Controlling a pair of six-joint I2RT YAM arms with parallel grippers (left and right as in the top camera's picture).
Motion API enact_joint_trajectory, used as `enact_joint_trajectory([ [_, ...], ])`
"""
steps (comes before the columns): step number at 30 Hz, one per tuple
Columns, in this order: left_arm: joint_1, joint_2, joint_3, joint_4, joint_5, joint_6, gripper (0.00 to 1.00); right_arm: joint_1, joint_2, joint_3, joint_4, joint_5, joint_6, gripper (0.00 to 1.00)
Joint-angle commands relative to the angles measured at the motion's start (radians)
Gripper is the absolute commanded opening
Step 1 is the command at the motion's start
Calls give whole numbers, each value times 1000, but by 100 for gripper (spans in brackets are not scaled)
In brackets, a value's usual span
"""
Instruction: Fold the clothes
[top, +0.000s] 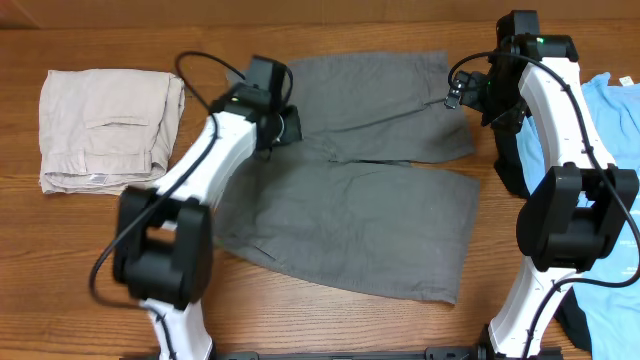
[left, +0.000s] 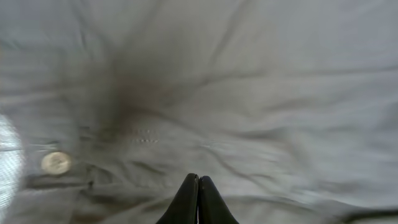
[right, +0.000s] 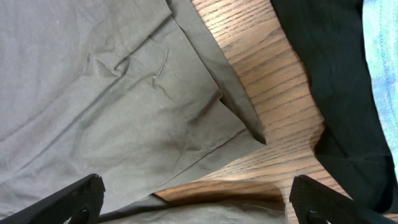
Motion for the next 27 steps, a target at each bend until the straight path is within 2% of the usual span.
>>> enact_joint_trajectory([
  [1, 0, 91, -2, 13, -26, 16, 4, -5, -22, 18, 3, -2, 1, 100],
  [6, 5, 181, -2, 61, -117, 13, 4, -5, -22, 18, 3, -2, 1, 100],
  [9, 14, 216, -3, 86, -184, -30, 4, -5, -22, 18, 3, -2, 1, 100],
  [14, 66, 272, -2, 163, -167, -119, 4, -5, -22, 18, 3, -2, 1, 100],
  [18, 95, 274, 3, 207, -124, -123, 4, -5, -22, 18, 2, -2, 1, 100],
  [22, 95, 251, 68, 176, -85, -65, 5, -5, -22, 18, 3, -2, 1, 100],
  [27, 74, 154, 206, 31, -85, -10, 8, -5, -22, 18, 3, -2, 1, 100],
])
